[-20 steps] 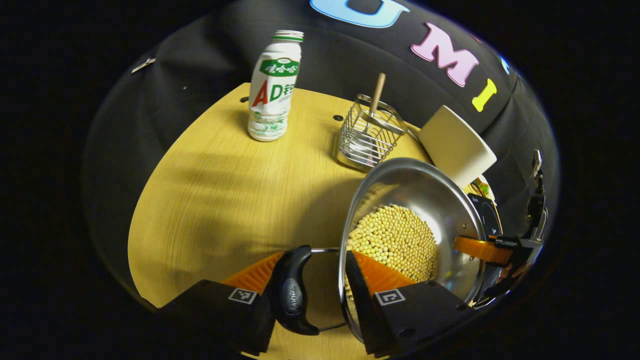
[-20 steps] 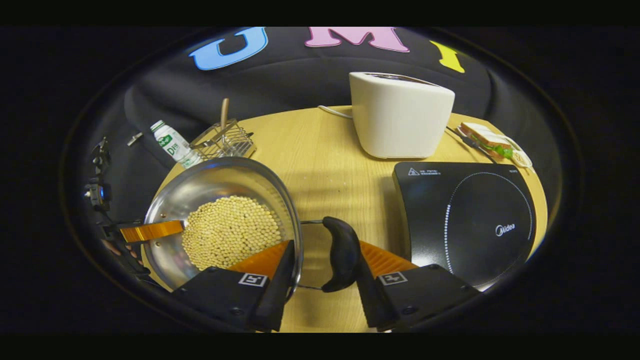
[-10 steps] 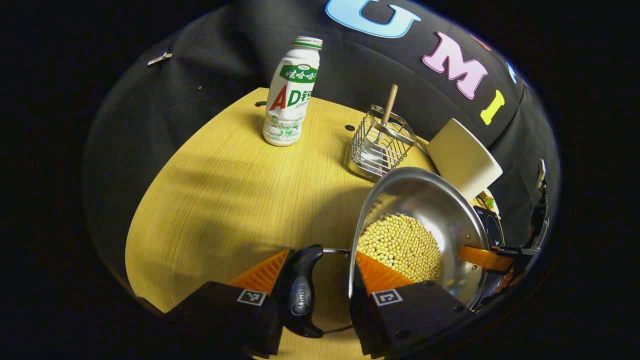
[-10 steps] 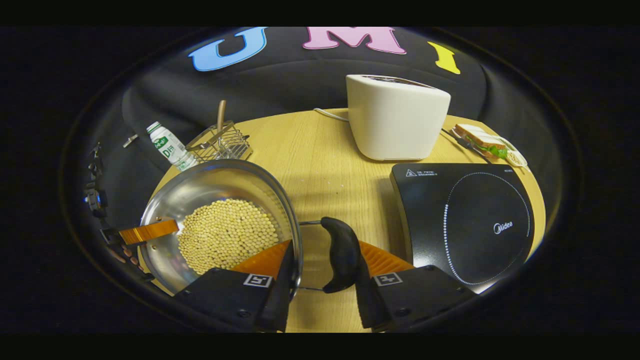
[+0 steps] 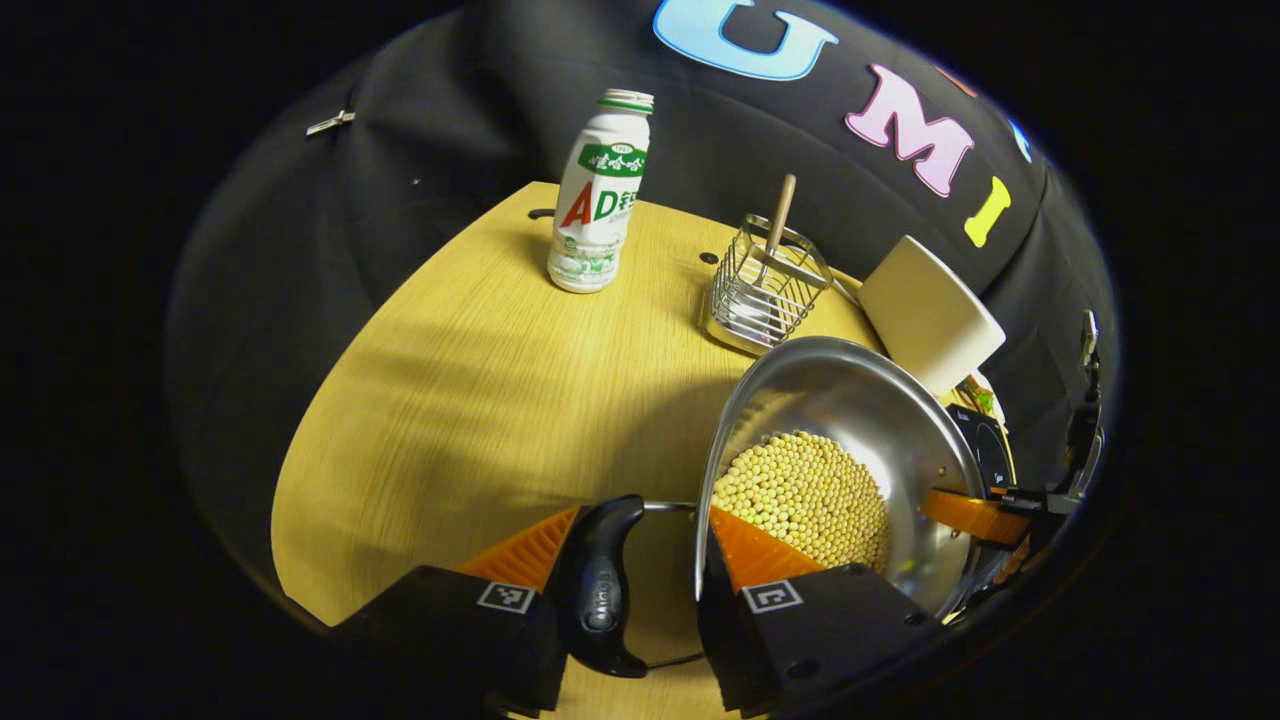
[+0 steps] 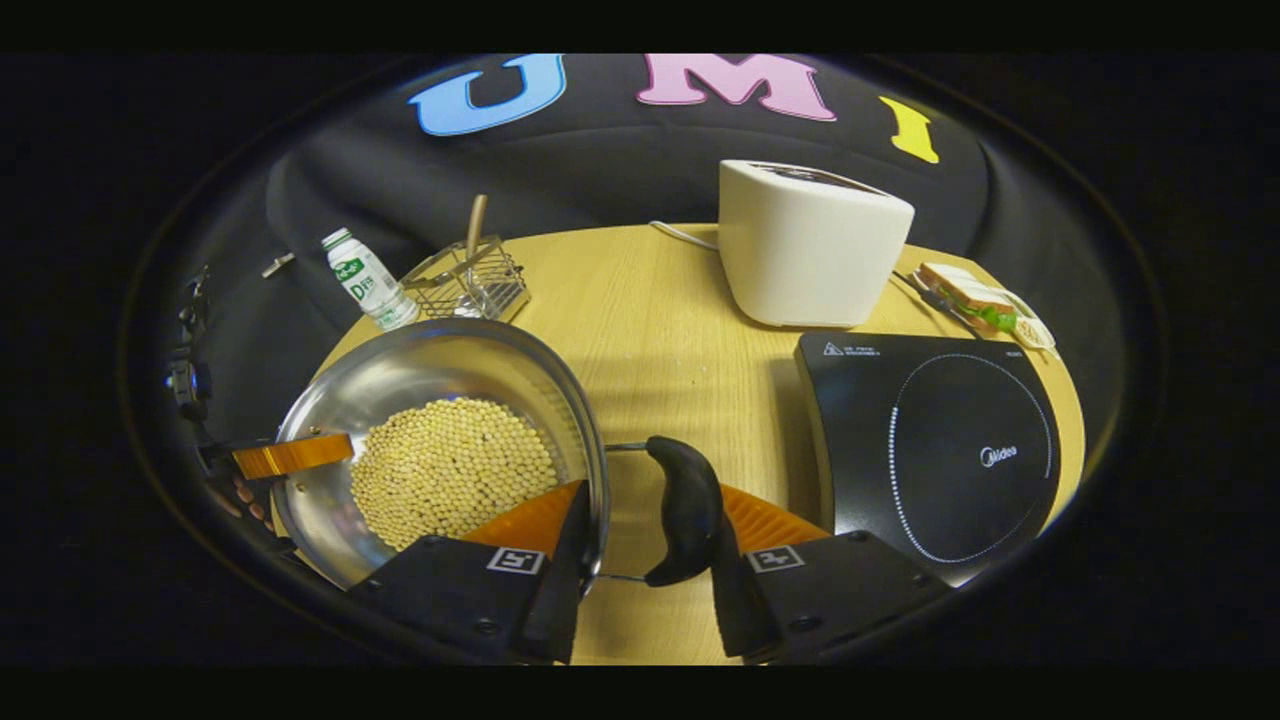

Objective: First push the handle of the pot to place it horizontally, then grasp the pot with both hands and set it on the induction cooktop.

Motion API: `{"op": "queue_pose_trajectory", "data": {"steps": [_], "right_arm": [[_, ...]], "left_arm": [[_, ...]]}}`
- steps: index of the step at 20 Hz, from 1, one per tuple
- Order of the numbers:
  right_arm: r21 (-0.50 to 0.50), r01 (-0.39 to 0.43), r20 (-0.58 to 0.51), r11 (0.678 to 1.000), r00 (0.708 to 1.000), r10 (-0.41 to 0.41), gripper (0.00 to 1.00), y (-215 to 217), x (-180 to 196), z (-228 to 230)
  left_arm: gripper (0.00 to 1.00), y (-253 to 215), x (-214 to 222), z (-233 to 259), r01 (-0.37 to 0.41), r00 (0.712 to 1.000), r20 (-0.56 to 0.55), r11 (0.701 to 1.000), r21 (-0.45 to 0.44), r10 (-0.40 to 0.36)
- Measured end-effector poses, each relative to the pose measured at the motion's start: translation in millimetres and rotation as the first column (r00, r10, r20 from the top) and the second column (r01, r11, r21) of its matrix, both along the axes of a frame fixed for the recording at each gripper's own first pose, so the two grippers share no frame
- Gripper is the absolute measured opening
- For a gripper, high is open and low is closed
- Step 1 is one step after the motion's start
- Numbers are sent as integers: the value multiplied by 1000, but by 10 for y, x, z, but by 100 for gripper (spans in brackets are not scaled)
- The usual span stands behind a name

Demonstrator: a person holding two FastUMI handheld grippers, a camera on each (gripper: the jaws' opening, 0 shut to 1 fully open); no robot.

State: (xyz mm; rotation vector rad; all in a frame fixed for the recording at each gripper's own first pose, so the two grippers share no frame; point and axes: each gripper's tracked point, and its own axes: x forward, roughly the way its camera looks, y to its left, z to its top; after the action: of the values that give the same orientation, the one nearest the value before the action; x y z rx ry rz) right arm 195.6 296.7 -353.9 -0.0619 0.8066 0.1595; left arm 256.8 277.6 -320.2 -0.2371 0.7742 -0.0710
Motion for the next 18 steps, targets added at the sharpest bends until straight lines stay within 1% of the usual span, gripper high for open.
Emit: {"op": "queue_pose_trajectory", "data": {"steps": [1, 3, 7, 13, 18], "right_arm": [[0, -6, 7, 1000, 1000, 6, 58, -10, -12, 45], [2, -11, 21, 1000, 1000, 11, 58, -71, -33, 151], [13, 11, 49, 1000, 999, -12, 58, -360, -104, 393], [33, 63, 84, 997, 994, -66, 58, -1008, -170, 704], [50, 105, 86, 993, 990, -109, 58, -1594, -240, 863]], "left_arm": [[59, -9, -20, 38, -5, 1000, 8, 1000, -3, 5], [60, -73, -76, 125, -3, 1000, 16, 1000, -6, 3], [60, -365, -96, 334, 37, 999, 35, 999, 3, -37], [60, -1020, -103, 563, 91, 994, 62, 996, 13, -92], [60, -1621, -172, 675, 131, 989, 64, 991, 26, -132]]}}
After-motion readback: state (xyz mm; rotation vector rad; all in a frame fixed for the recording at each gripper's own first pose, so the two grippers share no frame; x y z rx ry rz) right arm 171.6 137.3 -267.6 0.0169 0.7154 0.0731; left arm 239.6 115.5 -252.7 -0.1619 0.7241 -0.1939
